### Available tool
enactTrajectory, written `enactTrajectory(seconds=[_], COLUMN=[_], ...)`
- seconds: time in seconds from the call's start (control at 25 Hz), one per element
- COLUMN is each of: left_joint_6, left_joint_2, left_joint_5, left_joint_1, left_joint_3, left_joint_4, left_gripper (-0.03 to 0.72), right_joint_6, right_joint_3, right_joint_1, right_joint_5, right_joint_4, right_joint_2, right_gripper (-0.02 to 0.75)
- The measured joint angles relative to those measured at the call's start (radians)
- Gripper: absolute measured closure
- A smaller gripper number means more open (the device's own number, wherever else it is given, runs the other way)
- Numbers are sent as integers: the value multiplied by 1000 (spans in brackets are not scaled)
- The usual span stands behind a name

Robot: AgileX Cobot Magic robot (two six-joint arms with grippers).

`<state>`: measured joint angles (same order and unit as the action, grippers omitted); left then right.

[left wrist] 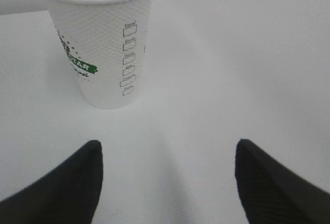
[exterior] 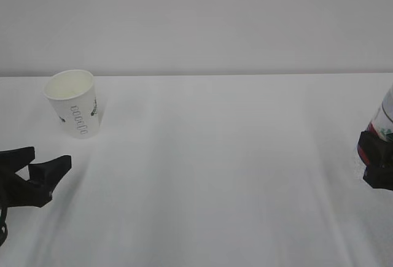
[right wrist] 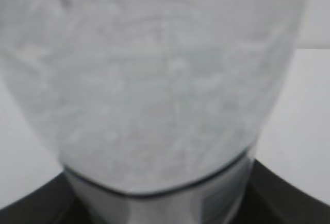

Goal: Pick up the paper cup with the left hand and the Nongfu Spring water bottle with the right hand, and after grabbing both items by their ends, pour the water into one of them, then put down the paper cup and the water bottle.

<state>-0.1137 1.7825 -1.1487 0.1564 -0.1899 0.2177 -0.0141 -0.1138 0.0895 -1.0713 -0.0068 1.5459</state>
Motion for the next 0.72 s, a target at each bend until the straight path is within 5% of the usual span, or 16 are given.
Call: enactTrajectory(seconds=[0.48,0.72], left_joint_6=[87,87], left_joint_2=[11,48], left_joint_5=[0,-2], left_joint_1=[0,0], left_joint_3=[-27,-46], left_joint_4=[-4,-4], left_gripper=[98,7], right_joint_6=[-2,-2], right_joint_3=[1,1], right_joint_1=[0,0], right_joint_5=[0,0], right_joint_4=[0,0], right_joint_2=[0,0], right_gripper=[289,289])
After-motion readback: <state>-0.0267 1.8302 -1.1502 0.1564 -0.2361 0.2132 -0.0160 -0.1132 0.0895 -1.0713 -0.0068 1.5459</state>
